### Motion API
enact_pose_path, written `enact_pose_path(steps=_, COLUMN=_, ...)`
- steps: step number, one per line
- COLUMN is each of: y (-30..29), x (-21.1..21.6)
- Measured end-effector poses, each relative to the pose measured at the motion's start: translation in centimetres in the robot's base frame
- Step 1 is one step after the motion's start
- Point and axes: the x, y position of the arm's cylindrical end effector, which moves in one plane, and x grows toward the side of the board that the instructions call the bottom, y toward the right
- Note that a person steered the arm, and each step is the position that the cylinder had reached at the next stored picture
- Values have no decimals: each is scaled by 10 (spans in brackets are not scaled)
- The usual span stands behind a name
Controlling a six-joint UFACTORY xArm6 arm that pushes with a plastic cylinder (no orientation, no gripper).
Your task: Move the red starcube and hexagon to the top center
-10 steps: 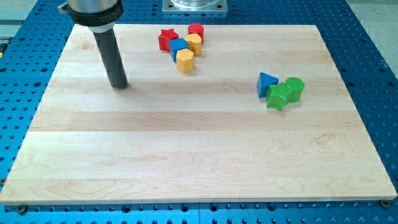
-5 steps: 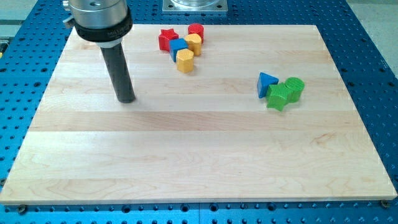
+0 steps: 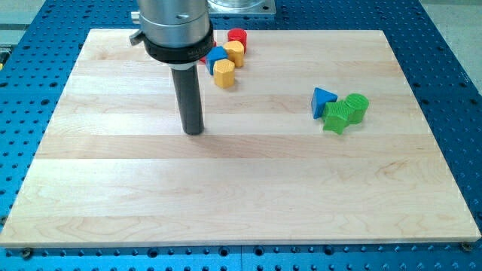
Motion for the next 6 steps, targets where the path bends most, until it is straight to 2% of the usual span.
enact_pose_path(steps=2, y=29, x=9)
enact_pose_path(steps=4, y=31, x=9)
enact_pose_path(steps=5, y=33, x=53)
enact_pose_path(steps=6, y=37, x=80)
